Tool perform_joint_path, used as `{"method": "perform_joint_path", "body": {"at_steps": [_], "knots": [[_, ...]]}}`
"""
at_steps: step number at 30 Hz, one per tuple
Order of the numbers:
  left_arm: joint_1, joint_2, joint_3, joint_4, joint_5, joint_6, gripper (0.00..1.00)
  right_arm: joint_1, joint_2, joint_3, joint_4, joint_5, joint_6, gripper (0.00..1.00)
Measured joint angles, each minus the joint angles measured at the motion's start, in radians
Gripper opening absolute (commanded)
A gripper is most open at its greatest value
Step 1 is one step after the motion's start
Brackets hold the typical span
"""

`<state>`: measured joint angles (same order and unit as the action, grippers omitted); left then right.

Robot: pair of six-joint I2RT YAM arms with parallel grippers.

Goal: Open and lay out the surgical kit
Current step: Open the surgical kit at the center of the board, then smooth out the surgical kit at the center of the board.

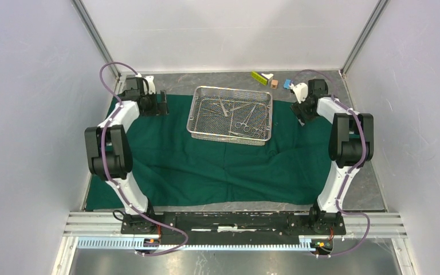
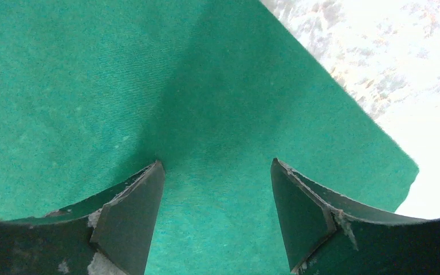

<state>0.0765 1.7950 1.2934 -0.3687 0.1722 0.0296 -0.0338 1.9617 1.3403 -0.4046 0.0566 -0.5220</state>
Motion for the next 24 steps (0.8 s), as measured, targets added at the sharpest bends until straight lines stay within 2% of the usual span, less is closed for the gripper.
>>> {"method": "perform_joint_path", "body": {"at_steps": [8,14,19,24], "knots": [[0.020,0.174,0.124,0.013,0.043,-0.119,1.00,0.002,0.095,0.098,0.061,0.040,0.003,0.72],[0.076,0.264,0.175,0.005,0.068,-0.207,0.99,0.005,0.154,0.171,0.085,0.078,-0.006,0.68],[0.135,0.300,0.212,0.007,0.108,-0.268,0.92,0.008,0.201,0.231,0.090,0.095,-0.020,0.55],[0.185,0.333,0.247,0.007,0.180,-0.334,0.82,0.011,0.242,0.280,0.088,0.099,-0.029,0.34]]}}
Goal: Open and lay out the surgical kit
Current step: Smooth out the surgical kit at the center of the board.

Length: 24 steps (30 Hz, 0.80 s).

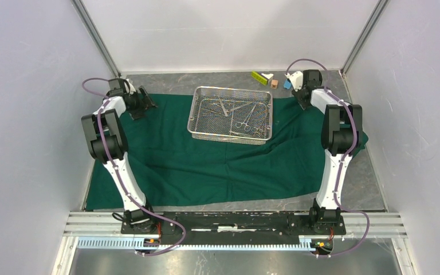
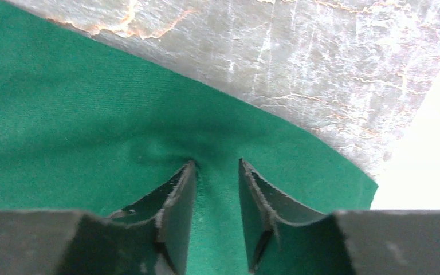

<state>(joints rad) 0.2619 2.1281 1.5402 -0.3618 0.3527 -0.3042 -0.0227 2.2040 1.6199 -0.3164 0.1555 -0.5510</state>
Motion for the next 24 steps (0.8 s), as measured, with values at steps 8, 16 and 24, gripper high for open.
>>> {"method": "perform_joint_path", "body": {"at_steps": [8,16,24], "knots": [[0.023,0.009,0.002,0.010,0.043,-0.023,0.73,0.003,0.037,0.046,-0.025,-0.020,0.002,0.00],[0.024,0.009,-0.008,0.023,0.042,-0.022,0.66,0.003,0.109,0.177,-0.084,-0.029,0.025,0.00],[0.022,0.009,-0.009,0.023,0.042,-0.015,0.67,0.003,0.206,0.338,-0.115,-0.043,0.047,0.00]]}}
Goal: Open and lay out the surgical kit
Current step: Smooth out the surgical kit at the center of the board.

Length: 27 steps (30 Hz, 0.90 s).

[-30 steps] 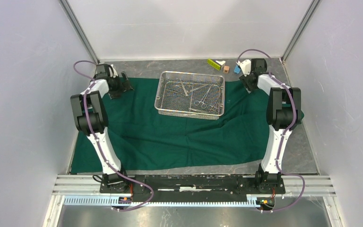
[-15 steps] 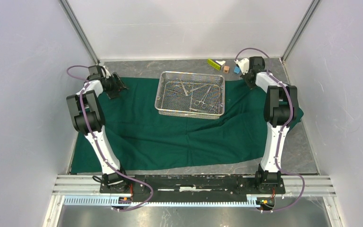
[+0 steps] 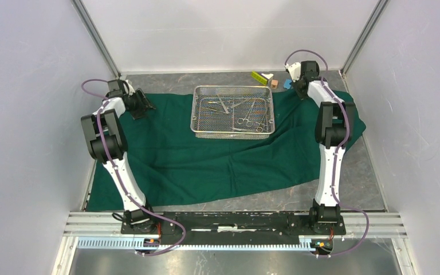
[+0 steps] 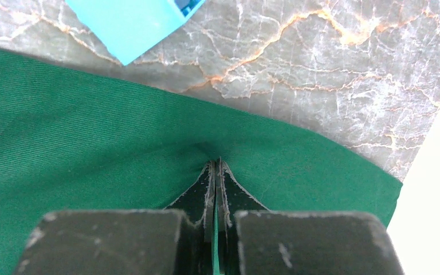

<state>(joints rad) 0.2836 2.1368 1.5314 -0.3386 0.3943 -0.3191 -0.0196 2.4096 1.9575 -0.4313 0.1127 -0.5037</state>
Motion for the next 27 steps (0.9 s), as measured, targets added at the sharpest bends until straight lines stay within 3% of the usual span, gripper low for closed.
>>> {"method": "perform_joint_path", "body": {"at_steps": [10,21,23,27], "knots": [[-0.044,0.000,0.031,-0.024,-0.079,0.060,0.65,0.009,0.045,0.072,-0.005,0.016,0.001,0.00],[-0.002,0.158,0.285,-0.126,-0.142,0.077,0.57,0.013,0.006,-0.017,0.068,0.031,-0.026,0.01],[0.013,0.175,0.319,-0.144,-0.148,0.083,0.60,0.013,0.001,-0.026,0.070,0.029,-0.028,0.02],[0.031,0.177,0.325,-0.163,-0.121,0.105,0.76,0.011,-0.020,-0.058,0.073,0.025,-0.029,0.03]]}}
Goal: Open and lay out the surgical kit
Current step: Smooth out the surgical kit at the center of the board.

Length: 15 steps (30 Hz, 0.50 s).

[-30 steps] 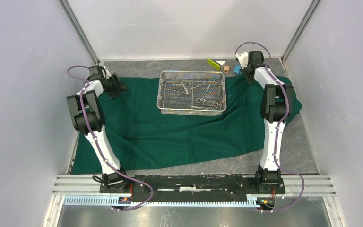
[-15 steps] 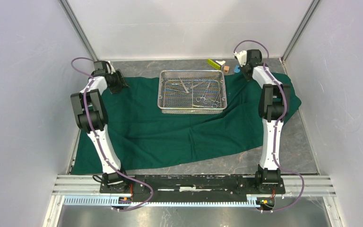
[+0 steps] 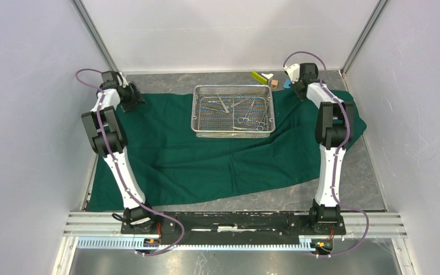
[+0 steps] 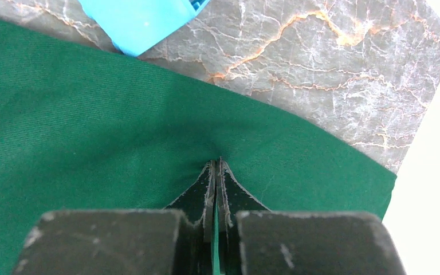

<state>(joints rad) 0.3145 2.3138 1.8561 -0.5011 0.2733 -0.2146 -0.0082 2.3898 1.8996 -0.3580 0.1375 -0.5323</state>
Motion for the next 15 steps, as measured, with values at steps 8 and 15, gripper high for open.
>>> {"method": "perform_joint_path", "body": {"at_steps": [8,15], "knots": [[-0.060,-0.064,-0.074,-0.022,0.020,0.081,0.89,-0.001,-0.011,-0.018,-0.001,-0.003,-0.005,0.03],[-0.201,-0.102,-0.121,-0.021,-0.063,0.187,0.88,-0.001,-0.026,-0.041,0.000,-0.006,-0.014,0.02]]}}
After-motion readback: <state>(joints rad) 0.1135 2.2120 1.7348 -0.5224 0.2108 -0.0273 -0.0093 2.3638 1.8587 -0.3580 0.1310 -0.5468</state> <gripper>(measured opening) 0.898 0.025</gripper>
